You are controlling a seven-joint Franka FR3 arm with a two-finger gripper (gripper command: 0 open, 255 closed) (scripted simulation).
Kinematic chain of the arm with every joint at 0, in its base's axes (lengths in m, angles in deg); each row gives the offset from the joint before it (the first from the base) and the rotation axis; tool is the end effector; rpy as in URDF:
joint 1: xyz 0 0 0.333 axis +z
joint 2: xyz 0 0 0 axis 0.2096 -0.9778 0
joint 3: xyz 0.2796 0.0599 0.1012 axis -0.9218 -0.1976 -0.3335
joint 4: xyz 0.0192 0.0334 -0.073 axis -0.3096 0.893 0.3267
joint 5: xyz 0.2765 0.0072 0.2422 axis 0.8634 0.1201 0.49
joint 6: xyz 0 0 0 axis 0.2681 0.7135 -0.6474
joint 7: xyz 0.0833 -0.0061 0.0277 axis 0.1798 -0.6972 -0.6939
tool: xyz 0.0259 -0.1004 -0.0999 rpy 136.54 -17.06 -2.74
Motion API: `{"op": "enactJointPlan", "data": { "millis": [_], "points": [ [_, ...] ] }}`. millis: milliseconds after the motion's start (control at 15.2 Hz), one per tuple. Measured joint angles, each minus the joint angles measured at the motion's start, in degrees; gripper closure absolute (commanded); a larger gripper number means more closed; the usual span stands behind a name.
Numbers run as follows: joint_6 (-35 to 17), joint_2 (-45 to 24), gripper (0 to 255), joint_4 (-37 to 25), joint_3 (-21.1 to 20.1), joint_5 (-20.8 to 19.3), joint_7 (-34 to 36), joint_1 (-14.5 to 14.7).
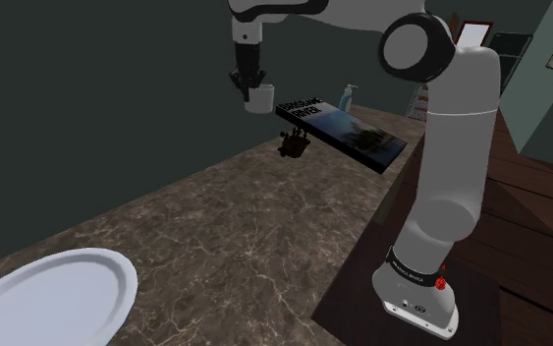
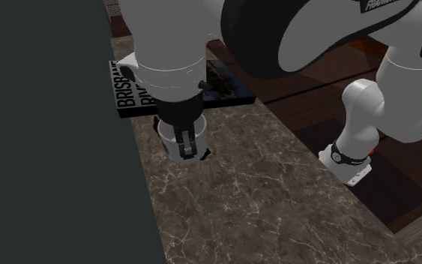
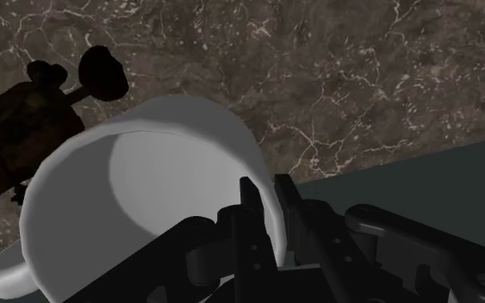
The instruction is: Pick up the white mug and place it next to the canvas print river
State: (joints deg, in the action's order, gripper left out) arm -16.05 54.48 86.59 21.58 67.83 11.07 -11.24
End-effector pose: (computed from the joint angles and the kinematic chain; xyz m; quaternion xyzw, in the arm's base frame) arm 0.6080 -0.0083 0.5250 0.9962 -0.0828 -0.0121 0.0228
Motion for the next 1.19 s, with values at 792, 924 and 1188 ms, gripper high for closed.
{"op": "enactJointPlan", "data": {
  "millis": [792, 924, 1188],
  "points": [
    [-5.88, 19.91, 255, 25.2, 5.33, -1.09, -11.34, -6.37],
    [-6.75, 22.08, 255, 28.13, 6.44, -1.52, -13.32, -7.35],
    [-7.25, 27.03, 255, 33.22, 9.08, -2.72, -17.81, -9.56]
  ]
}}
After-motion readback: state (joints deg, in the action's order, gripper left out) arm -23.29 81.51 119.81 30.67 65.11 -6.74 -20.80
